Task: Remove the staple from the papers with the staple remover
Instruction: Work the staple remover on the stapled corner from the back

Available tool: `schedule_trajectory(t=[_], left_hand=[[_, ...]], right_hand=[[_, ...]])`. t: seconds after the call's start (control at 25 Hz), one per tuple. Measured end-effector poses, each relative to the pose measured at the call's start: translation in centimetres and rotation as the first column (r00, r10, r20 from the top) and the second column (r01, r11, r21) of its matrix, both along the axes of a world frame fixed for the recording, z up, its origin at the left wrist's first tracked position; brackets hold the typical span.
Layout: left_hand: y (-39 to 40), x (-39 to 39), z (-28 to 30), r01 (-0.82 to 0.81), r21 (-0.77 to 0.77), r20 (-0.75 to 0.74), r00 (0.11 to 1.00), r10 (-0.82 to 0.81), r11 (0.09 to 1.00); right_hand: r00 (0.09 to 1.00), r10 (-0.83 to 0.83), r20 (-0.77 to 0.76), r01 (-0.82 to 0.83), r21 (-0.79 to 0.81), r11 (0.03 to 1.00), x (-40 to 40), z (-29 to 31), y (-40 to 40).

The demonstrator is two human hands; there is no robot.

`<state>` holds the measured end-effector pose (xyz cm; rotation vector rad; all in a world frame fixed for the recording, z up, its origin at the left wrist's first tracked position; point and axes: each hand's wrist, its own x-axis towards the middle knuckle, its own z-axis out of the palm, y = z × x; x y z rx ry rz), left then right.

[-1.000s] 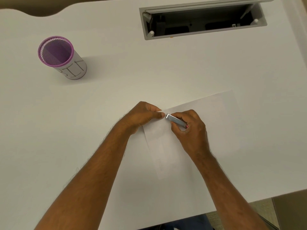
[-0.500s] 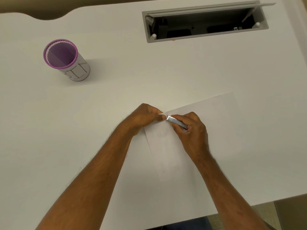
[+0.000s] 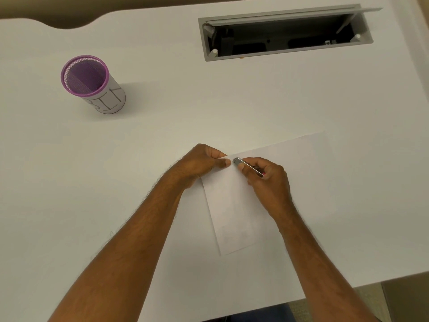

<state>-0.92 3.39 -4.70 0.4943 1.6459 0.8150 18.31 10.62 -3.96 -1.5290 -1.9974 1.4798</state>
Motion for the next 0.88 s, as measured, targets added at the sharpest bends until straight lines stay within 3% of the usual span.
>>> schedule_trajectory(t=[0.36, 0.48, 0.64, 0.88], left_hand=[[-0.1, -0.1, 0.1, -0.007, -0.017, -0.010, 1.000, 0.007, 1.000], [0.1, -0.2, 0.2, 0.007, -0.033, -0.010, 1.000, -0.007, 0.999], [0.2, -0.3, 0.6, 0.033, -0.053, 0.013, 0.999, -0.032, 0.998], [0.2, -0.2, 0.6, 0.009, -0.057, -0.002, 1.000, -0.009, 0.998]], right_hand=[[0.988, -0.075, -0.138, 0.063, -0.087, 0.994, 0.1, 0.4, 0.6], [0.995, 0.055, -0.089, -0.053, 0.029, 0.998, 0.9, 0.0, 0.1], [0.992, 0.089, -0.087, -0.073, 0.174, 0.982, 1.4, -0.5, -0.7], [0.990, 0.126, -0.063, -0.105, 0.268, 0.958, 1.4, -0.4, -1.0]])
